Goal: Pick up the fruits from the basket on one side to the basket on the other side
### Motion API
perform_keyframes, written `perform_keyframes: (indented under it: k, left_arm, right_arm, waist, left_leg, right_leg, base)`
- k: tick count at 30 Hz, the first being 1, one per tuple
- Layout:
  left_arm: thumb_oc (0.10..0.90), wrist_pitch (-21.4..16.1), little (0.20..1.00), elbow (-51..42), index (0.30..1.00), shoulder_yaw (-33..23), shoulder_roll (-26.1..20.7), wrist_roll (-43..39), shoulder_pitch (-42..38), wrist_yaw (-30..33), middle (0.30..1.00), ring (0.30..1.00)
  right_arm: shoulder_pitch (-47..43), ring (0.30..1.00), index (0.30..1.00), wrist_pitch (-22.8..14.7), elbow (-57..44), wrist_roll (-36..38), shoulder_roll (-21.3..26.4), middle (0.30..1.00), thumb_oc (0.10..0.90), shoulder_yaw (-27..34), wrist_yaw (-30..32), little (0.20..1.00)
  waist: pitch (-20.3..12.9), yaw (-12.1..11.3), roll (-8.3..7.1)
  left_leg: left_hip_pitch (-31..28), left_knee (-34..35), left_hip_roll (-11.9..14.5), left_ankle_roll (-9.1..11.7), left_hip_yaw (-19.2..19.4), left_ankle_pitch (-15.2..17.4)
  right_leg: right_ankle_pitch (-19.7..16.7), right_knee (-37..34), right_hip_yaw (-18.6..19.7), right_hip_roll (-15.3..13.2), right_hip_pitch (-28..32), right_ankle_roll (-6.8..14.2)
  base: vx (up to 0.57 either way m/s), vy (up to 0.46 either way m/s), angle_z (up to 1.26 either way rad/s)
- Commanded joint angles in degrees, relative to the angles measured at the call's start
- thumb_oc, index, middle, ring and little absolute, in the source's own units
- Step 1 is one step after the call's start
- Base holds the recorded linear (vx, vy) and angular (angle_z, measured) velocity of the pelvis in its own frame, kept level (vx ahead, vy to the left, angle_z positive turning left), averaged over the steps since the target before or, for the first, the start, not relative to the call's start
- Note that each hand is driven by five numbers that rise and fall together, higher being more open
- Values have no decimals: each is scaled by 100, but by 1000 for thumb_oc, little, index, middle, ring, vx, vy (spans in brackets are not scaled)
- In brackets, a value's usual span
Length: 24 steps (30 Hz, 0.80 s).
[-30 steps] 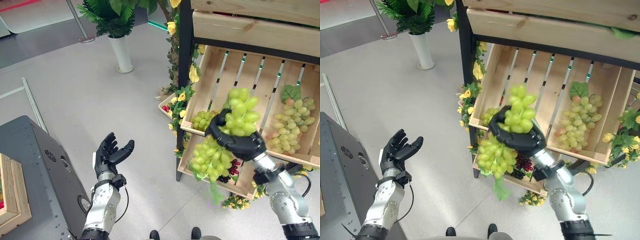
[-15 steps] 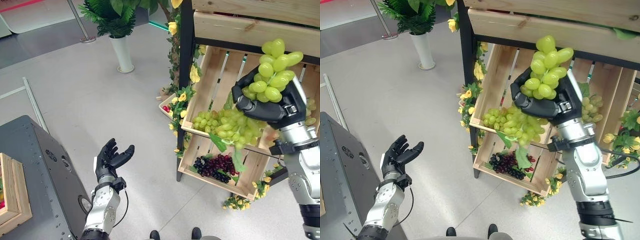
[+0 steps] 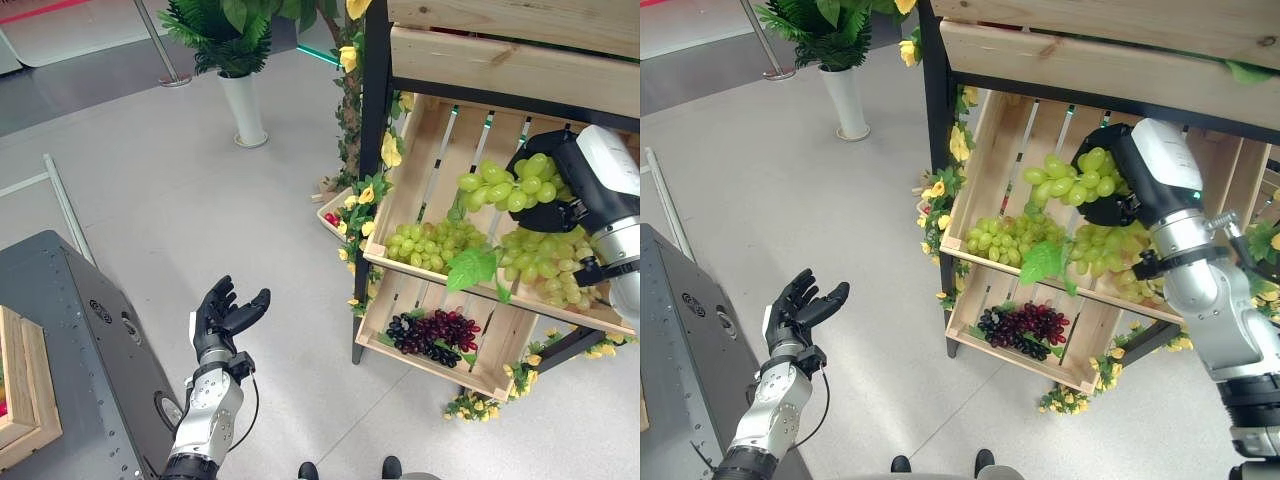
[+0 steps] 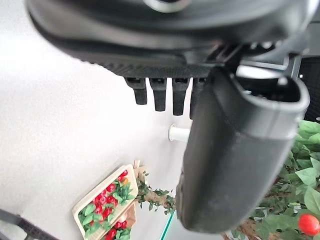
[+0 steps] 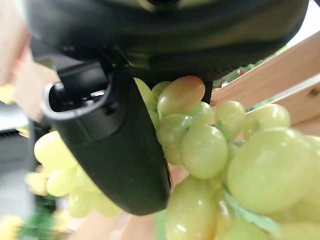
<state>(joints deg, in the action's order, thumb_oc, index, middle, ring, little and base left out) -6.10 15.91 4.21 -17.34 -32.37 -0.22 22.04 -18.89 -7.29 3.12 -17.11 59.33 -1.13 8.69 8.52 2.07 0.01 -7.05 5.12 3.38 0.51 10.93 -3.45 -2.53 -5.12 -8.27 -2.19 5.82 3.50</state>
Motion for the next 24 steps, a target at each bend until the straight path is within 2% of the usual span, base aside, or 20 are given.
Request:
perform_keyframes:
  k: [1,4,9,12,17,18,24]
  left_arm:
    - [800,-278,900,-23,900,277,-624,9,-728,-19,900,900]
    - [800,-251,900,-40,900,334,-641,-28,-757,-17,900,900]
    - [800,-162,900,-99,900,440,-672,-81,-881,-2,900,900]
    - [800,-118,900,-141,900,489,-679,-117,-946,0,900,900]
    - [800,-82,900,-83,900,472,-649,-130,-1058,-38,900,900]
    - [800,-91,900,-70,900,473,-639,-129,-1068,-42,900,900]
    - [800,-70,900,-100,900,419,-625,-85,-1031,-98,900,900]
  right_arm:
    - [-1385,300,300,103,425,-833,593,300,400,-469,745,300]
    - [-1616,300,300,227,821,-1259,695,300,400,-898,773,300]
    - [-2136,300,300,699,1534,-1536,733,300,400,-1653,629,300]
    - [-2416,300,300,886,1865,-1138,597,300,400,-1992,284,300]
    - [-2687,314,314,844,2124,-802,349,314,409,-2182,-71,314]
    - [-2696,900,900,888,2144,-784,310,900,800,-2201,-171,900]
    - [-2706,900,900,1132,2223,-415,126,900,800,-2220,-600,900]
  waist:
    - [-644,-233,-375]
    - [-656,-281,-391]
    - [-637,-376,-419]
    - [-612,-429,-414]
    - [-575,-465,-401]
    - [-569,-470,-400]
    - [-536,-480,-389]
  left_leg:
    - [-135,-12,-353,-190,-420,616]
    - [-126,-12,-365,-195,-450,608]
    - [-115,-12,-376,-204,-495,595]
    - [-115,-12,-374,-201,-527,587]
    - [-118,-12,-389,-202,-576,592]
    - [-119,-12,-391,-202,-579,595]
    - [-155,-12,-382,-200,-580,615]
  right_leg:
    - [125,12,-53,-63,194,-24]
    - [126,12,-97,-71,199,-17]
    - [120,12,-167,-81,209,-10]
    - [122,12,-205,-87,222,-8]
    - [133,12,-225,-88,237,-19]
    - [134,12,-230,-90,238,-20]
    - [150,12,-241,-95,275,-29]
  base:
    - [-2,3,4]
    - [-3,-3,6]
    - [-21,-8,6]
    - [-19,-3,12]
    - [-6,0,2]
    - [0,0,0]
    - [0,0,0]
